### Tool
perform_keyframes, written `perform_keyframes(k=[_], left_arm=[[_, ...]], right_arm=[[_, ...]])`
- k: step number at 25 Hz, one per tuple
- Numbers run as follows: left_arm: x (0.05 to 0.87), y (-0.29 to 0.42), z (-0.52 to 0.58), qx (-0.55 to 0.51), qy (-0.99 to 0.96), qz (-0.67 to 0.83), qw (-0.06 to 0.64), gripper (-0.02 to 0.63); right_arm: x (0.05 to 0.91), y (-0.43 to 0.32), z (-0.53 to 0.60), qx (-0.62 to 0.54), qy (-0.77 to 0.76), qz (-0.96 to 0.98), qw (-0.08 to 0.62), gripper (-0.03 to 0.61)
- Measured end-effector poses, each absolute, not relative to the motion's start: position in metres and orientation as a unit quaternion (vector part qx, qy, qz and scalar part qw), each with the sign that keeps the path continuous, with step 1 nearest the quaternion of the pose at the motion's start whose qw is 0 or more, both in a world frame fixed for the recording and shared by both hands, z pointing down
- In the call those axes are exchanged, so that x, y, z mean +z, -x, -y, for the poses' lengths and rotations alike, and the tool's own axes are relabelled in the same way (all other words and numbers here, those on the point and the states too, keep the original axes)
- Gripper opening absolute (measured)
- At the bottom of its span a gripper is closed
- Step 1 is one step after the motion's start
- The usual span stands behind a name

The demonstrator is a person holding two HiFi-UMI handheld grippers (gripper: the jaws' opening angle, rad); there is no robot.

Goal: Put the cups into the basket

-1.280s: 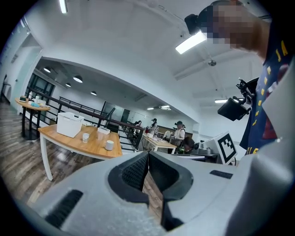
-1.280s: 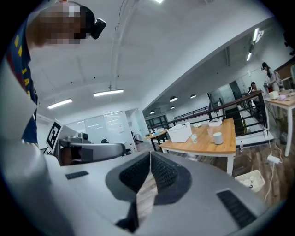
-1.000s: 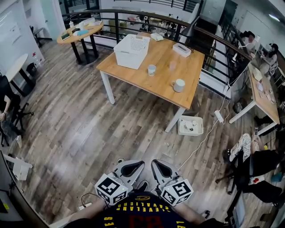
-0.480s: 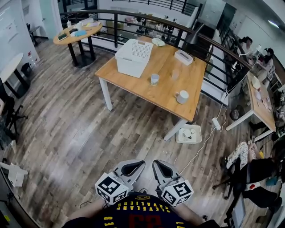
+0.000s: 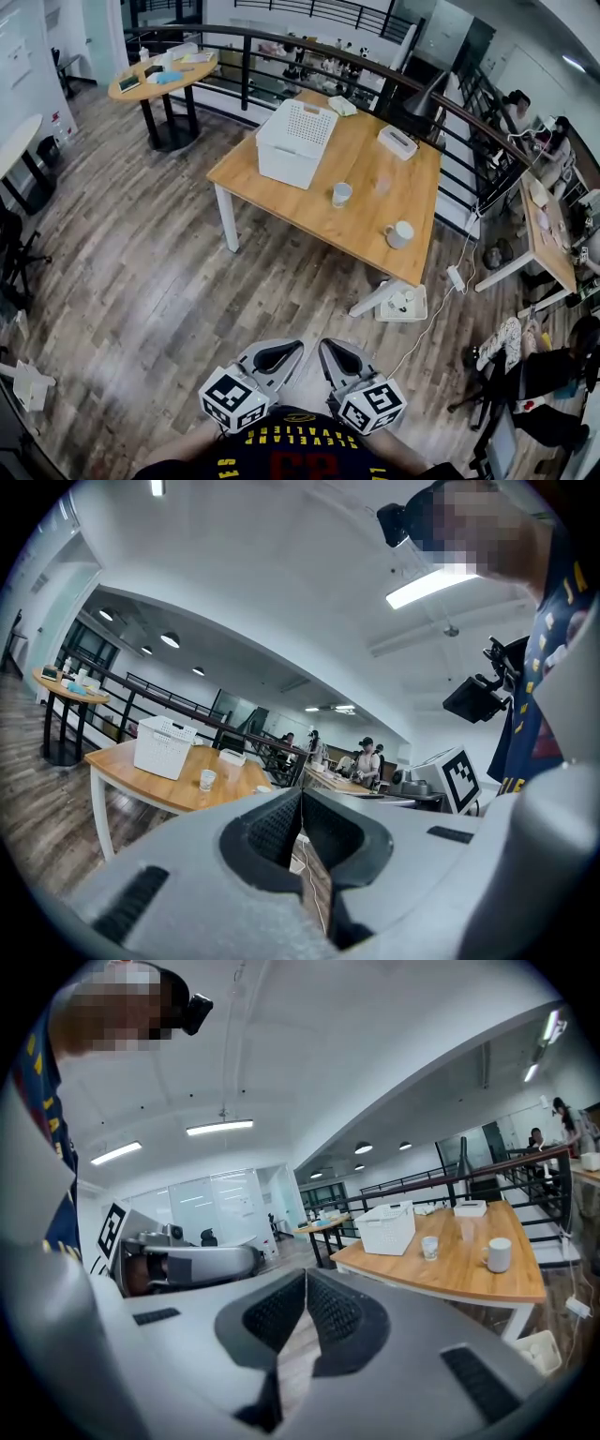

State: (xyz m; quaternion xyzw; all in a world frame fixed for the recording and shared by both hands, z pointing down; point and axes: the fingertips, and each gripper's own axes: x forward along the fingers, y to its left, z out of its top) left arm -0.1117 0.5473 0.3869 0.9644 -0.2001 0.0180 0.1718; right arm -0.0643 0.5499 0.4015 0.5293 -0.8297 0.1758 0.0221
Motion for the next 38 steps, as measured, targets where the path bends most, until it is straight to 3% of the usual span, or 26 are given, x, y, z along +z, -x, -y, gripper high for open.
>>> perform_keyframes(k=[24,38], left_arm=[[0.423,0.145,-0.417,0.028,-0.942,0.264,0.205,0.012],[0.407,0.073,-0.283,0.062,-0.941,0.281,0.179,0.012]], right_arm=[[0.436,0.104,-0.408,0.218,-0.464,0.858,0.046,0.015],[0.421,0.036,-0.266,0.234,-0.441,0.867,0.013,0.015]])
